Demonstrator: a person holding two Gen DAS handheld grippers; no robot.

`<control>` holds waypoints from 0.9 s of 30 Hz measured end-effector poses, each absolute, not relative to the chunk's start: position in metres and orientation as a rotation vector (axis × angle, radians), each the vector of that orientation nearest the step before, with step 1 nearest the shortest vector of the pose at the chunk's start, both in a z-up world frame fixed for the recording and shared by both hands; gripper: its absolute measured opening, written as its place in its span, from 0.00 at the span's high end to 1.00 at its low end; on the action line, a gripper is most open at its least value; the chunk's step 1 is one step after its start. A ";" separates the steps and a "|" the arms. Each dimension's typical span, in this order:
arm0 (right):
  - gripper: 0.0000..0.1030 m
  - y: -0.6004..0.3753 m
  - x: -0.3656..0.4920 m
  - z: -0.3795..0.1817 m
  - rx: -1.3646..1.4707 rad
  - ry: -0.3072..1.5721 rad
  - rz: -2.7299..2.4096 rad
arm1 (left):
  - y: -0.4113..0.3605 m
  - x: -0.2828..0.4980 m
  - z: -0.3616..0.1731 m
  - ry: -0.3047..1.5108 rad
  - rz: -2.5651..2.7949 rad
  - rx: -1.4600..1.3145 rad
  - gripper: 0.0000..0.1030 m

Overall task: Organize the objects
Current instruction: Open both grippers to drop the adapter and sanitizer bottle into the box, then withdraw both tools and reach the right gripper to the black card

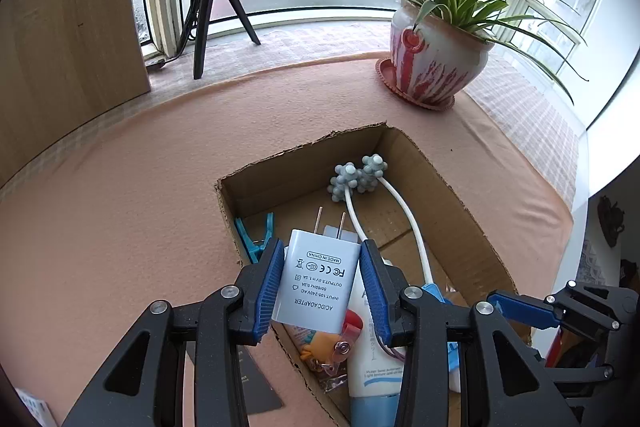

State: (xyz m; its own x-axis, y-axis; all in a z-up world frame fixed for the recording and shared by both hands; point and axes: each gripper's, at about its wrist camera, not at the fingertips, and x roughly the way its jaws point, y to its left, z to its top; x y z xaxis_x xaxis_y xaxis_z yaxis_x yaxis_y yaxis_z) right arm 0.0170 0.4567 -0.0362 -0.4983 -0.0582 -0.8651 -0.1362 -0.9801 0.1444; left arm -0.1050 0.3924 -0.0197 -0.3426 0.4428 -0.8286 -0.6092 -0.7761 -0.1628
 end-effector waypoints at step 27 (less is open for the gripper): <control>0.53 0.442 0.011 -0.027 -1.525 0.408 2.677 | 0.291 -0.137 -0.038 0.136 2.250 -1.411 0.50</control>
